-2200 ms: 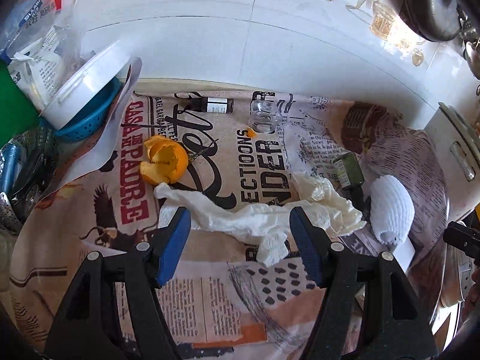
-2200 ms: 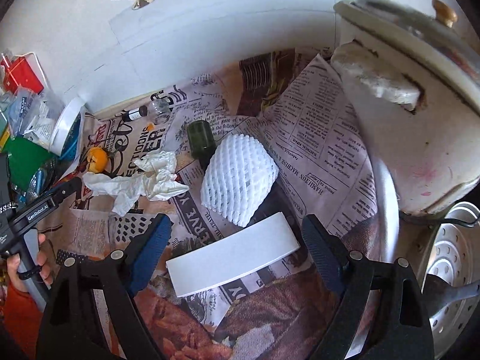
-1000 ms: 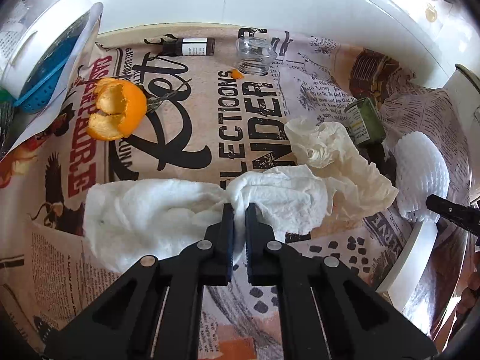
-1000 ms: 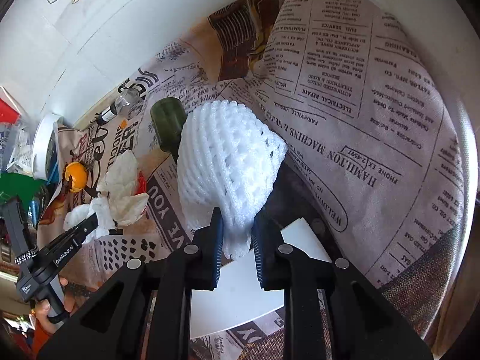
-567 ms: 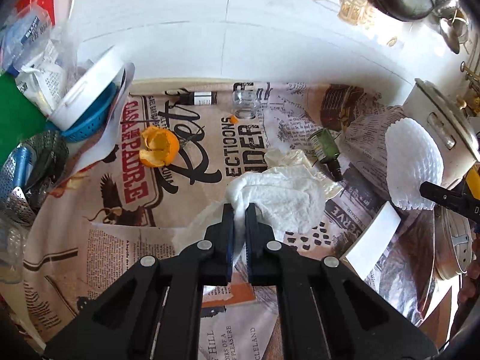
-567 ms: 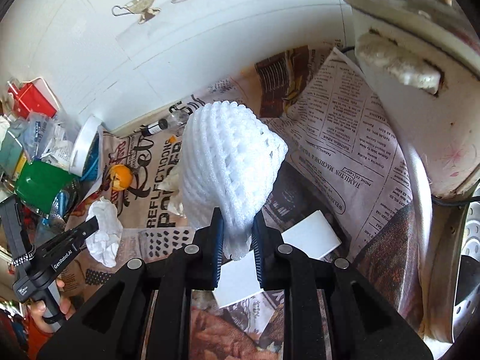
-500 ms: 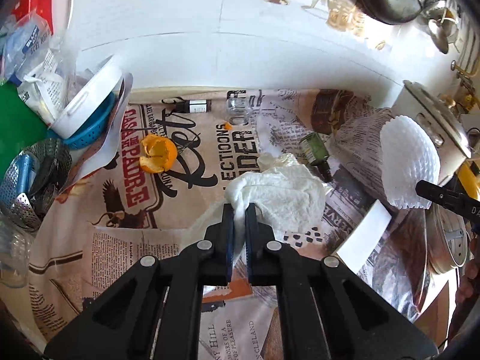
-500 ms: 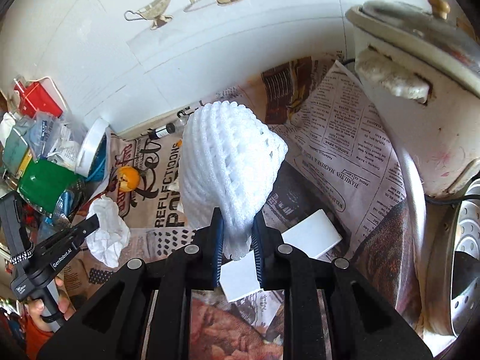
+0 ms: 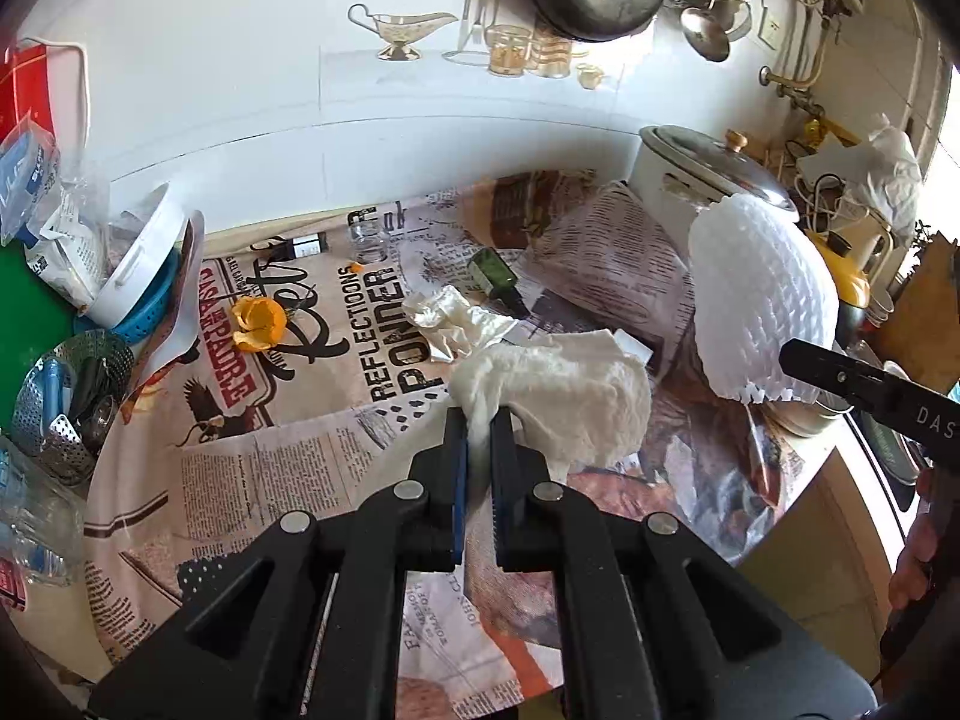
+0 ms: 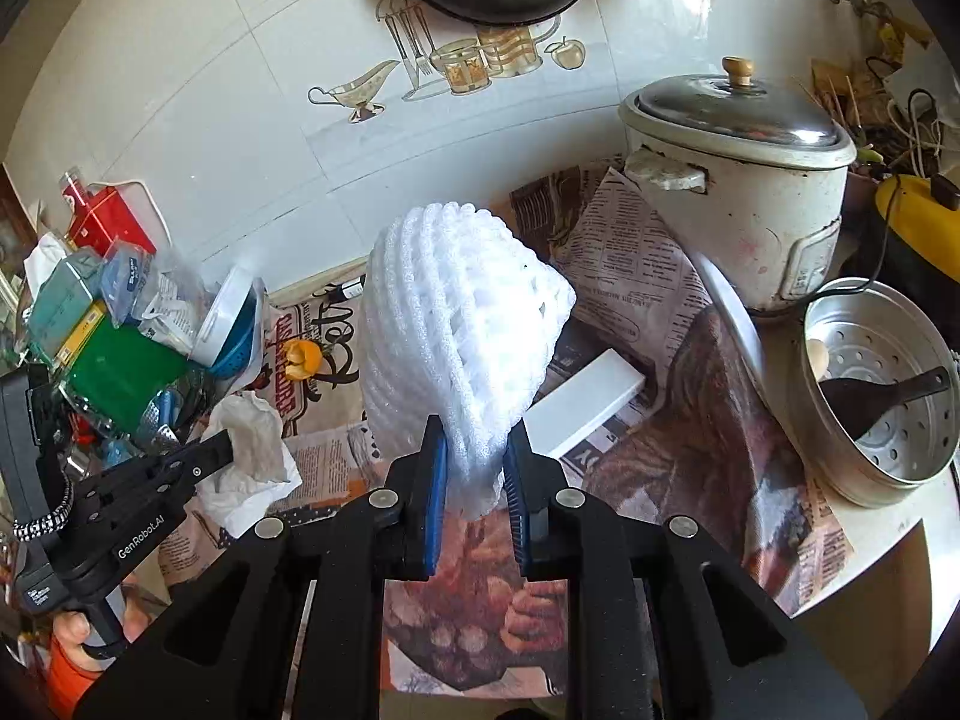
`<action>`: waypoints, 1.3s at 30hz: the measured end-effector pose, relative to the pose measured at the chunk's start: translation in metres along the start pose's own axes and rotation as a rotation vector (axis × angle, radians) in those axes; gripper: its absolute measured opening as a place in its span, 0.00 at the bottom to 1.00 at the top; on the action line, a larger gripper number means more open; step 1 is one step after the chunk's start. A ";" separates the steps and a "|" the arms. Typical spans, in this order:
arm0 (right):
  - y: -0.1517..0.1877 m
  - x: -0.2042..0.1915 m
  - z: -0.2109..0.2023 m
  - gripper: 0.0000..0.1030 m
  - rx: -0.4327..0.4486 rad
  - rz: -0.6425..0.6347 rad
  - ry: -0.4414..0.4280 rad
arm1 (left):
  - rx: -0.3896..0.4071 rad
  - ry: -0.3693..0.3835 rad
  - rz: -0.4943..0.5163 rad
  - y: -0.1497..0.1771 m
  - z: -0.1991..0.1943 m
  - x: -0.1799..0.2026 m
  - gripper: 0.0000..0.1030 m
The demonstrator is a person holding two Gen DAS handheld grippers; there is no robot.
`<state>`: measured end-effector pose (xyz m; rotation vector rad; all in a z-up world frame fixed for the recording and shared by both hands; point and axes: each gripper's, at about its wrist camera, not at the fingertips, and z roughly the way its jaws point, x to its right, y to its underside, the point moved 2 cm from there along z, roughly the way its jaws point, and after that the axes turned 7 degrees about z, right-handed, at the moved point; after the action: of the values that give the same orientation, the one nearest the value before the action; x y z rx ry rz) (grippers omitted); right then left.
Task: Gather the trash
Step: 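Lift the tissue and foam net off the counter toward the bin with both tools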
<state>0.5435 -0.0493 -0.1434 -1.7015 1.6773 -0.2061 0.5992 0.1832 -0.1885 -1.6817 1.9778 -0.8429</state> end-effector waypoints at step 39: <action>0.206 0.135 -0.075 0.16 -0.294 -0.025 -0.093 | -0.244 -0.089 -0.202 0.236 -0.029 0.195 0.05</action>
<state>0.3534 -0.1778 -0.2593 -1.9144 1.6812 0.1125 0.3707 0.0185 -0.3127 -2.0477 1.9376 -0.5990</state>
